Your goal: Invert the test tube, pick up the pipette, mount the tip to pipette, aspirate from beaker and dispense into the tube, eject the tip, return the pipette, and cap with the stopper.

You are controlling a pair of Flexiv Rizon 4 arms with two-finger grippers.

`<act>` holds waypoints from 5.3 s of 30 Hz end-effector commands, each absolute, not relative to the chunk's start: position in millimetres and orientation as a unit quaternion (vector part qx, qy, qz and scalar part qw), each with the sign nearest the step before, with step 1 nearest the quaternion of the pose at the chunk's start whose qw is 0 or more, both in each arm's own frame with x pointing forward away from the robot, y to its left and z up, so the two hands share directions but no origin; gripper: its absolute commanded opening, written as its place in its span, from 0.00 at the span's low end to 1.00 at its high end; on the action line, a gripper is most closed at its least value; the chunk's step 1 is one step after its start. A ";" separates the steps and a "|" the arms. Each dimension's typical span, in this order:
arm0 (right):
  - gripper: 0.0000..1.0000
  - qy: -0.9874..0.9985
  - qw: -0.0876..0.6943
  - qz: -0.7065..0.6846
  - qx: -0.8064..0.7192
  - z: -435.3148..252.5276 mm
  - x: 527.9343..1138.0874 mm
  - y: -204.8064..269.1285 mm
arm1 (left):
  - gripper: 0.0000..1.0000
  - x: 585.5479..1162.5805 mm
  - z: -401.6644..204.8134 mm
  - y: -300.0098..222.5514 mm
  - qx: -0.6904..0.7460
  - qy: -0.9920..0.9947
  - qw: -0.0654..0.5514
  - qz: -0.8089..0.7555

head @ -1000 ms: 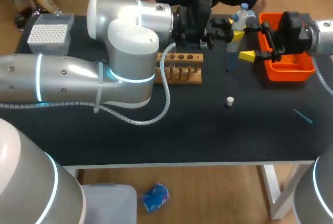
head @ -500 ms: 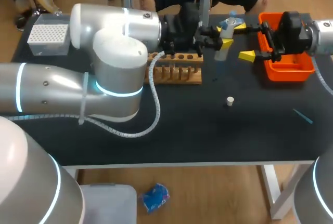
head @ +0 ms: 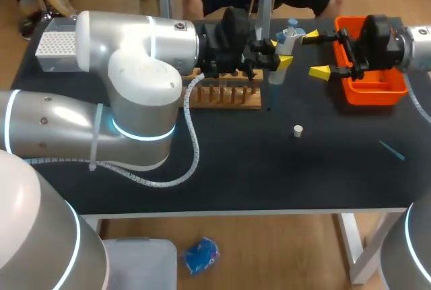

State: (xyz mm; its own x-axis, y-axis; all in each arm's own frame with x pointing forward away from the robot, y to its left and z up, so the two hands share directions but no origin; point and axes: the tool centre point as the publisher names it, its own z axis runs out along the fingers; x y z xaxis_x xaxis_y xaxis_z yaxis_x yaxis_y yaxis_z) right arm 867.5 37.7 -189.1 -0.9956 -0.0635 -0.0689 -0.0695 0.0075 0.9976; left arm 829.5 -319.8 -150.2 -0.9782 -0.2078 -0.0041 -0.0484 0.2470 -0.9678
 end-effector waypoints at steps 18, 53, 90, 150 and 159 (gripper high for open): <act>1.00 0.713 0.009 0.700 -0.040 -190.4 866.3 25.1 | 0.00 826.0 -152.3 -281.2 -0.114 0.791 0.089 -0.595; 1.00 0.839 0.048 0.542 0.026 -271.0 836.7 -52.2 | 0.00 860.0 -149.6 -193.9 -0.209 0.767 0.191 -0.576; 1.00 0.842 0.059 0.524 0.113 -309.2 814.2 -77.3 | 0.00 875.1 -145.4 -141.5 -0.253 0.759 0.242 -0.549; 1.00 0.845 0.048 0.519 0.120 -319.6 805.6 -81.0 | 0.00 1017.4 -138.9 40.9 -0.318 0.751 0.310 -0.489; 1.00 0.845 0.048 0.519 0.120 -319.6 805.6 -81.0 | 0.00 1034.6 -151.2 42.0 -0.325 0.764 0.298 -0.472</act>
State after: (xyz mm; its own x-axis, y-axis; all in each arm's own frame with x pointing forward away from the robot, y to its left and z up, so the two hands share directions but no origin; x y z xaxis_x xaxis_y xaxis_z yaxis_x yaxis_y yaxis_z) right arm 806.8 -81.0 -320.3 -0.9667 0.2519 0.0450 0.1535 0.4305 0.8894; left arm 1025.4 41.7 -153.6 -0.5856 -0.7950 -0.1584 -0.2027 0.3328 -0.9209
